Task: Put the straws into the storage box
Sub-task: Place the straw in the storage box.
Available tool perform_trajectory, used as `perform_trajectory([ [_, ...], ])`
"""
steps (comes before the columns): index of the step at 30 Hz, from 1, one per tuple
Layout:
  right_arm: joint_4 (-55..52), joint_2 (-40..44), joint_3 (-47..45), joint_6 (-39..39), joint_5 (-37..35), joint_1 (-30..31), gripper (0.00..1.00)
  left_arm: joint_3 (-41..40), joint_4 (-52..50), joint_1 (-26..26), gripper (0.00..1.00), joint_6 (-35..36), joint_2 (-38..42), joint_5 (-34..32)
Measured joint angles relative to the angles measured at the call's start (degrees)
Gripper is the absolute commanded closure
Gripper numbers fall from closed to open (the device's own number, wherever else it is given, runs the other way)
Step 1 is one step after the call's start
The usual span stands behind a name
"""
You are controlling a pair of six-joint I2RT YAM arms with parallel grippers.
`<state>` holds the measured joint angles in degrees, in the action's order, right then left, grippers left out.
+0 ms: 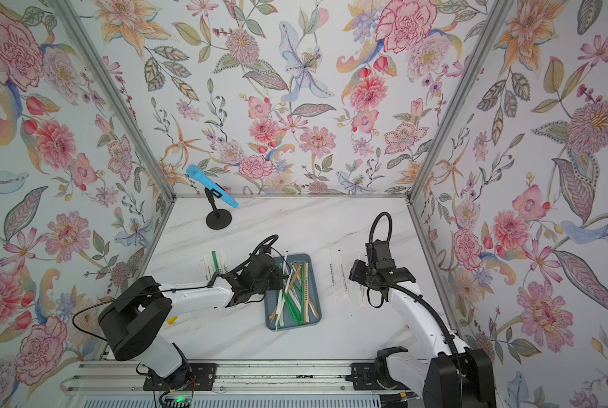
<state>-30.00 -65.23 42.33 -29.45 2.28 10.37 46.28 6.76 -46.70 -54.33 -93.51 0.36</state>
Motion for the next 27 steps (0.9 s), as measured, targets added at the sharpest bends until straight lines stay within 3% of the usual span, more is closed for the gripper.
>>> perform_trajectory([
  [5, -0.70, -2.05, -0.20, 3.06, -0.11, -3.50, 0.46, 1.55, -0.33, 0.00, 0.99, 1.20, -1.77, -0.81],
  [12, -0.70, -2.89, -0.17, 5.27, 0.04, -3.28, 0.44, 3.15, -0.74, -0.33, 0.97, 2.73, -5.14, -1.03],
  [17, -0.70, -4.44, -0.02, 5.92, 0.68, -3.15, 0.46, 3.26, -0.74, -1.16, 0.91, 2.89, -5.20, -1.01],
  [23, -0.61, -9.73, 1.53, 7.48, 0.44, 2.69, 0.49, 3.23, -1.36, -1.31, 0.65, 2.69, -5.16, -1.18],
  [27, 0.39, -13.27, 2.71, 8.11, -0.20, 4.39, 0.57, 3.21, -3.34, -1.33, 0.50, 2.99, -3.61, -2.34],
])
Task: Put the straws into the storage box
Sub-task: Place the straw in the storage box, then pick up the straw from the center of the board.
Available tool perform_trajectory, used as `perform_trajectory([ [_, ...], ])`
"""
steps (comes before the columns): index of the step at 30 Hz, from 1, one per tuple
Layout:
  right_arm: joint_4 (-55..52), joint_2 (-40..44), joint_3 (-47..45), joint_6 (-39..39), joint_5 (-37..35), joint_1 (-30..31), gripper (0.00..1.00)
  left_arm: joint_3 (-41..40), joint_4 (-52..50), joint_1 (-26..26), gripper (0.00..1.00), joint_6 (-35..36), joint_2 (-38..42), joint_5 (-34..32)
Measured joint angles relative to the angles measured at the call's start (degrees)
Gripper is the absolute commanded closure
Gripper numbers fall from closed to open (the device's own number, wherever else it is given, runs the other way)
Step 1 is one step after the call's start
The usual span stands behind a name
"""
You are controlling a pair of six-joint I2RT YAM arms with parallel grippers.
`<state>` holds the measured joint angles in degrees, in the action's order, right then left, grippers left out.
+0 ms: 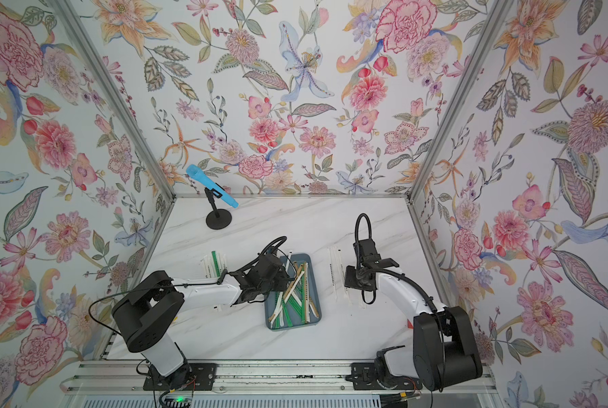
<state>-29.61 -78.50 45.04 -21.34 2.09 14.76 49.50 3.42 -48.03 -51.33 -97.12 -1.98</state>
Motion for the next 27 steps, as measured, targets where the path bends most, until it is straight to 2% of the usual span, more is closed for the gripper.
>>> perform_trajectory([
  [5, 1.29, -3.06, 0.00, 0.44, -1.07, 0.00, 0.61, 0.00, -1.36, 0.00, 0.47, 0.39, 4.22, -1.18],
  [16, 3.96, -8.20, 1.09, 1.31, -1.97, 2.32, 0.57, 0.00, -2.54, 0.00, 0.45, 0.35, 10.36, -2.40],
  [22, 4.37, -10.38, 1.16, 2.03, -3.23, 2.08, 0.63, -0.50, -2.38, 0.00, 0.45, 0.35, 9.38, -2.51],
  [27, 5.09, -10.69, 1.18, 2.32, -3.19, 2.10, 0.71, -0.50, -2.16, 0.00, 0.46, 0.44, 4.74, -1.84],
])
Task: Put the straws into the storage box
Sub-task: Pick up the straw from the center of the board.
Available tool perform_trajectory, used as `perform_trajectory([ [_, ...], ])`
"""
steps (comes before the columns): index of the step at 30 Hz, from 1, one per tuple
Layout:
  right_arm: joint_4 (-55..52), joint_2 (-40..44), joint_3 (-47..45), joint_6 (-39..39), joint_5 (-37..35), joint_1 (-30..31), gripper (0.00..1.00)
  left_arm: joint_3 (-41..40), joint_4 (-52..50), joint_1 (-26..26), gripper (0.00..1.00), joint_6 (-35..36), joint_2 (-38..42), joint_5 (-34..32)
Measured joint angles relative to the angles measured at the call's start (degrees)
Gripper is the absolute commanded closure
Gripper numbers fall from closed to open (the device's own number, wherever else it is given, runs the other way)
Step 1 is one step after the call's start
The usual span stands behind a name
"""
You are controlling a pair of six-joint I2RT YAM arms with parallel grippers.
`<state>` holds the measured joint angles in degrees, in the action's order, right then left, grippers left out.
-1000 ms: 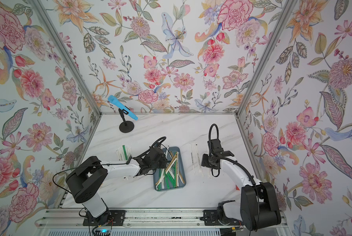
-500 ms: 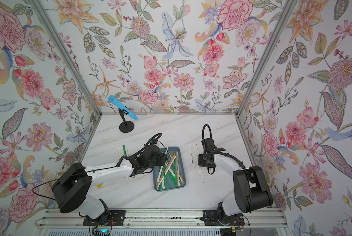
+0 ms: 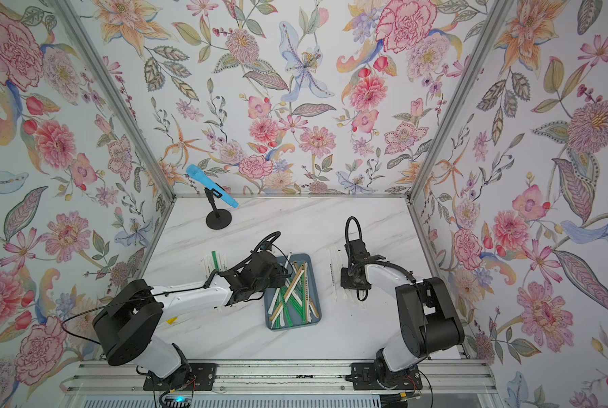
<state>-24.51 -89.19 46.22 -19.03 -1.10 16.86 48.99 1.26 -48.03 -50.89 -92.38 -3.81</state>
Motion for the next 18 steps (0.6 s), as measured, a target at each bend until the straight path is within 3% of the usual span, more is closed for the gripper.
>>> perform_trajectory([
  [9, 0.37, -0.33, 0.13, 0.24, 0.63, -0.26, 0.97, 0.00, -0.63, 0.00, 0.46, 0.81, -0.92, 0.37],
  [18, -1.31, 6.86, 0.17, -1.25, 2.62, -0.04, 0.98, 0.02, -0.66, 0.00, 0.50, 2.19, -3.65, 1.73],
])
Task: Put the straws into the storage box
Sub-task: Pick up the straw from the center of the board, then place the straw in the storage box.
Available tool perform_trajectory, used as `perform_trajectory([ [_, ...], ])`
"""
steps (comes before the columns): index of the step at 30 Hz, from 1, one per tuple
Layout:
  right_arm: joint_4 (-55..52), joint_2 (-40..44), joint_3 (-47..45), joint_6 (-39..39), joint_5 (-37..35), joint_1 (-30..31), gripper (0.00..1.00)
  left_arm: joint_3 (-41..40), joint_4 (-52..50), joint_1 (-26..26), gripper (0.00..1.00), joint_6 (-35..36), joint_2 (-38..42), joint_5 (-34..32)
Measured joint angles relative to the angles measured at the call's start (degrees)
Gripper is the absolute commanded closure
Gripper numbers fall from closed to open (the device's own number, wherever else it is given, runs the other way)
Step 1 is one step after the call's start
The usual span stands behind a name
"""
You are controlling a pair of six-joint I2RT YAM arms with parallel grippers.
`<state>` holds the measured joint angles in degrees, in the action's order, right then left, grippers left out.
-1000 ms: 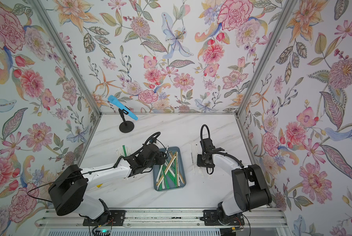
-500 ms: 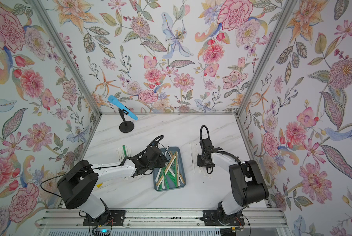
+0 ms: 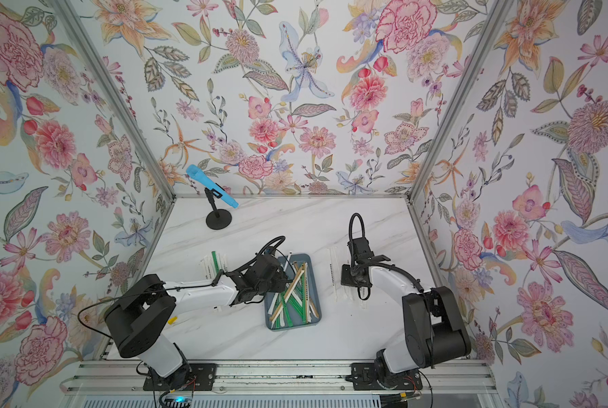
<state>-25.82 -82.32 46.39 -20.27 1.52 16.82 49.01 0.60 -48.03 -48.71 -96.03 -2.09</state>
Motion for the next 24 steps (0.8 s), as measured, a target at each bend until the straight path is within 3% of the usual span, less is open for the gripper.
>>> perform_trajectory([
  [3, -2.49, 4.48, 1.20, -1.40, 0.17, 2.40, 0.97, 0.00, -0.31, 0.00, 0.55, 0.15, -0.87, 0.20],
  [9, -4.00, 8.72, 6.05, -6.88, 1.97, 11.82, 0.95, 0.09, -0.61, 0.00, 0.82, 0.63, -1.40, 0.42],
  [18, -2.47, 6.64, 7.67, -15.30, 4.09, 24.61, 0.95, 0.13, -1.95, 0.00, 0.87, 0.07, 0.17, 0.42],
  [24, -0.26, 2.93, 7.63, -18.80, 5.81, 30.08, 0.95, -1.16, -1.55, -0.48, 0.89, -1.66, 2.05, 1.29],
])
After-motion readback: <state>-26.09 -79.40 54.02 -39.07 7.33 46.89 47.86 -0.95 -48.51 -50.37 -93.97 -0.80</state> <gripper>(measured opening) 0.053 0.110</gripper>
